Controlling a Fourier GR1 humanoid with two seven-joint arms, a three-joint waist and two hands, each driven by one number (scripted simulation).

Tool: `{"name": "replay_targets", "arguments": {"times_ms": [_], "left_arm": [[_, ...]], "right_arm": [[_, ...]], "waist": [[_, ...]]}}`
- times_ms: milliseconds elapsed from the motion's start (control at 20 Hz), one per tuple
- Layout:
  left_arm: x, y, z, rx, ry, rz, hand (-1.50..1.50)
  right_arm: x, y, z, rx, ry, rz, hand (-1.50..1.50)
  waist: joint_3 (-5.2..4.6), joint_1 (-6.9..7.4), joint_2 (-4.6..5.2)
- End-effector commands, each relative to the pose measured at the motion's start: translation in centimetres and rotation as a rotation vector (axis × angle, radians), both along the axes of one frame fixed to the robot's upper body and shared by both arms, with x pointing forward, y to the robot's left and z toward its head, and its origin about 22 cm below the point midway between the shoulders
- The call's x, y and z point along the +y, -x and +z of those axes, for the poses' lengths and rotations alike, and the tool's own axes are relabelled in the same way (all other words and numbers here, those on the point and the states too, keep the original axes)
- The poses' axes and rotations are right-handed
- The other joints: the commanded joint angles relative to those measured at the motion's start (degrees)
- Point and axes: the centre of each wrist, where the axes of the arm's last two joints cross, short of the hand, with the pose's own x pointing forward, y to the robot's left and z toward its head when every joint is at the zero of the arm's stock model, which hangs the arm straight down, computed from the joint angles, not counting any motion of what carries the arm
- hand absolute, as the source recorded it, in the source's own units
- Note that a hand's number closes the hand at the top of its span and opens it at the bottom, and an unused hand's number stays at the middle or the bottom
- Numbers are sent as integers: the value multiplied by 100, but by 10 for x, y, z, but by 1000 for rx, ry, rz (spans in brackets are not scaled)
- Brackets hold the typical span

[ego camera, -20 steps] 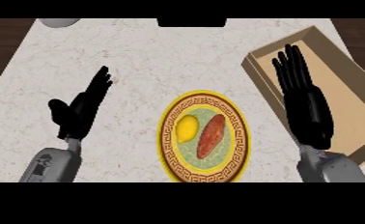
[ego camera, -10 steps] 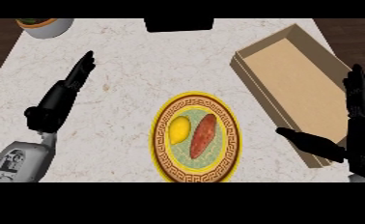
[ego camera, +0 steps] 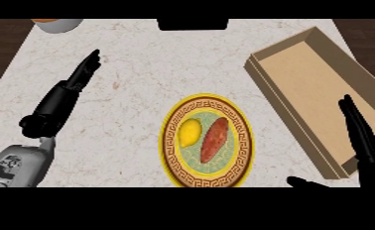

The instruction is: Pick the sweet potato from the plate and place it in the cardboard box

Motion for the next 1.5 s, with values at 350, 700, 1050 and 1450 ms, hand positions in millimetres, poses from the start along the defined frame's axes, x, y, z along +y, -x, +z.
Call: {"name": "replay_targets", "arguments": {"times_ms": [350, 700, 1050, 1450], "left_arm": [[-7, -8, 11, -20, -10, -67, 0], [-22, -12, 10, -16, -6, -66, 0], [-25, -8, 11, -20, 9, -57, 0], [-8, -7, -1, -9, -11, -20, 0]], "right_arm": [[58, 8, 42, 421, 340, 57, -150], [114, -12, 48, 565, 439, 14, -150], [169, -41, 29, 669, 450, -6, -150], [200, -55, 18, 703, 474, -64, -150]], "waist": [[-10, 369, 75], [-3, 337, 65], [12, 298, 36], [17, 130, 29]]}}
